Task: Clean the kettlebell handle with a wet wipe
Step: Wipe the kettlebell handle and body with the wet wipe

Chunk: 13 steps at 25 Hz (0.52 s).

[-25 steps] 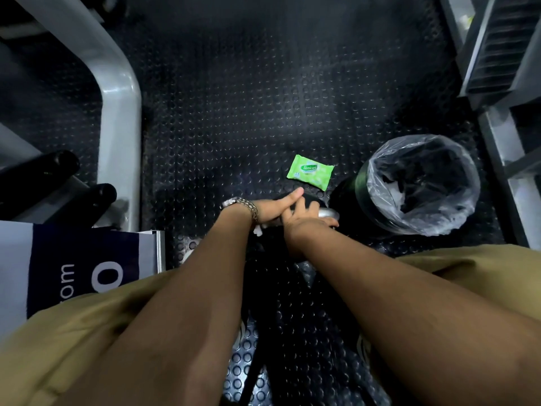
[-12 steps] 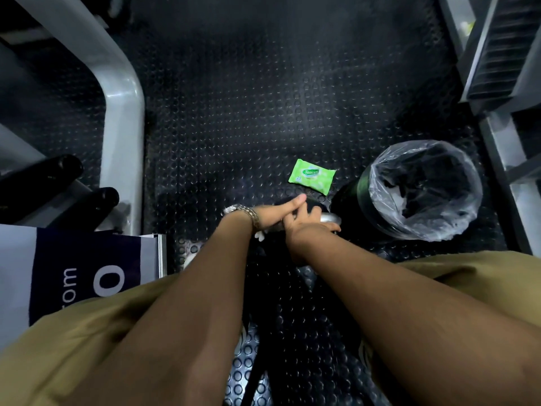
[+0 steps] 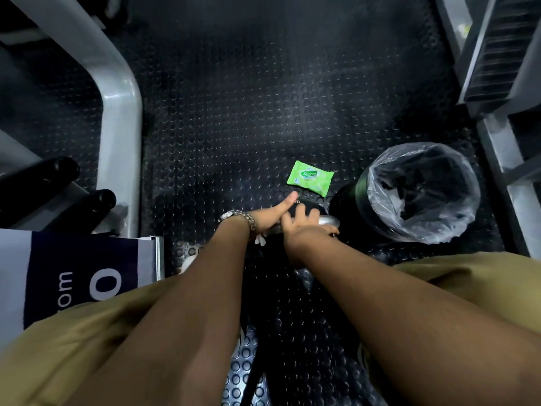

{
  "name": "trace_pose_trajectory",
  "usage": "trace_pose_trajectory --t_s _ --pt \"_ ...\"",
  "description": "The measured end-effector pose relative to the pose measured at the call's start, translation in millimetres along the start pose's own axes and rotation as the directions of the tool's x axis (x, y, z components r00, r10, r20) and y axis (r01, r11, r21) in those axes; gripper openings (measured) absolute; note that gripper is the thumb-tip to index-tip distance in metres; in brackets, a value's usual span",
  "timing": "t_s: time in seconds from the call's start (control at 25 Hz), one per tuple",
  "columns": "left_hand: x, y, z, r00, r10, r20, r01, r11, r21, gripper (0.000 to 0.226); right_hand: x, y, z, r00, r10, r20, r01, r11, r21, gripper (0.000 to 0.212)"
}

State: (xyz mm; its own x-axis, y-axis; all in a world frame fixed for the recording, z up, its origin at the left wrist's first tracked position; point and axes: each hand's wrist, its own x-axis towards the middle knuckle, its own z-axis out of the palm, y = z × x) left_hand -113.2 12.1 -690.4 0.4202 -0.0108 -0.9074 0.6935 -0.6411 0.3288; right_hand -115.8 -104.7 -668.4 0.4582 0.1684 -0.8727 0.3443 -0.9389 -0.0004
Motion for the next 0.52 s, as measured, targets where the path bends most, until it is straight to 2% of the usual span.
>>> trace_pose_trajectory --t_s 0.04,0.2,0.32,0.52 --pt "0 -1 -2 1.000 -0.006 0.010 0.006 1.000 -0.014 0.109 0 0 0 1.000 0.001 -0.006 -0.001 1.000 -0.003 0.119" --pt "-17 22 -36 0.978 -0.073 0.195 0.062 0.996 0.061 0.106 0 -1 2 1.000 0.011 -0.014 -0.012 0.999 -0.035 0.115" --pt "-18 34 -44 0.978 -0.099 0.182 0.085 0.993 0.085 0.111 0 -1 1 1.000 0.009 -0.017 -0.010 0.999 -0.036 0.115" --pt "2 4 -10 0.994 -0.033 0.103 0.025 0.997 0.077 0.097 3 -1 1 1.000 0.000 0.007 0.000 1.000 -0.003 0.120"
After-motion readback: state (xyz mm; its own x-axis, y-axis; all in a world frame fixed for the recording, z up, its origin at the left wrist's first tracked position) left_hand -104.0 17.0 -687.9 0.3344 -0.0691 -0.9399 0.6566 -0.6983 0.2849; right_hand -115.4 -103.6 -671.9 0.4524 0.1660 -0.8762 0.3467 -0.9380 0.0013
